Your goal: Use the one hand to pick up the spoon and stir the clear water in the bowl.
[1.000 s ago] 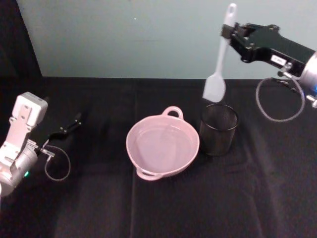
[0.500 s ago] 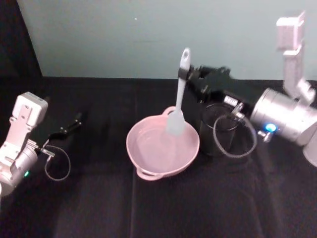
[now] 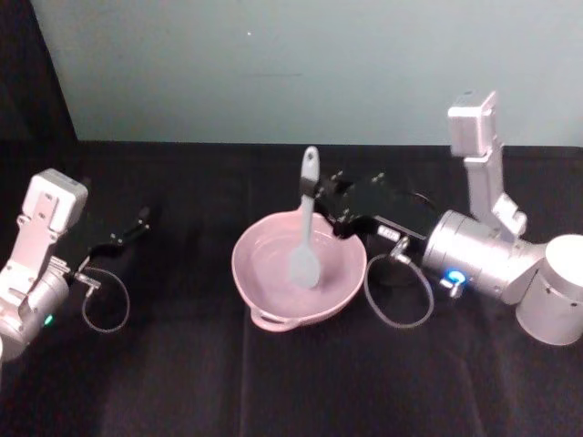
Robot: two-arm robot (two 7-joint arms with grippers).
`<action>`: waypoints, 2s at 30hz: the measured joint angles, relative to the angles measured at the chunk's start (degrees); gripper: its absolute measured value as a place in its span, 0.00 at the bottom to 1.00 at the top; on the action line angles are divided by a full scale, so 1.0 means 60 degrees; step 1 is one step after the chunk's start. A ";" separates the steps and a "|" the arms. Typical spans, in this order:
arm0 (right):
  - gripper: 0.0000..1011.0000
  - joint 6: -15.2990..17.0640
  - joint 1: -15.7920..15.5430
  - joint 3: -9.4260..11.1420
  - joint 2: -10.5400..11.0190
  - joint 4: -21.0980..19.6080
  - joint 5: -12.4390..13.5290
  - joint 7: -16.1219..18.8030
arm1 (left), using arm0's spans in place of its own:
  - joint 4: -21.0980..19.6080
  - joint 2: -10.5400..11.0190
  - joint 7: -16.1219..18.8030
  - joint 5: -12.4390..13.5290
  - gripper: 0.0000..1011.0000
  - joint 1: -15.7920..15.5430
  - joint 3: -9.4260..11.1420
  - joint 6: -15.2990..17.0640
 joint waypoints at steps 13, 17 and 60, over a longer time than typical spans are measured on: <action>0.12 -0.0066 0.0080 -0.0231 -0.0852 0.0509 -0.0480 -0.0083 | 0.0000 0.0000 0.0000 0.0000 1.00 0.0001 0.0001 0.0000; 0.12 -0.0625 0.0214 -0.0175 -0.1272 0.1040 -0.0905 -0.0401 | 0.0000 0.0000 0.0000 0.0000 1.00 0.0000 0.0001 0.0000; 0.12 -0.0267 -0.0467 0.0331 -0.1266 0.0306 -0.0760 0.0239 | 0.0000 0.0000 0.0000 0.0000 1.00 0.0000 0.0001 0.0000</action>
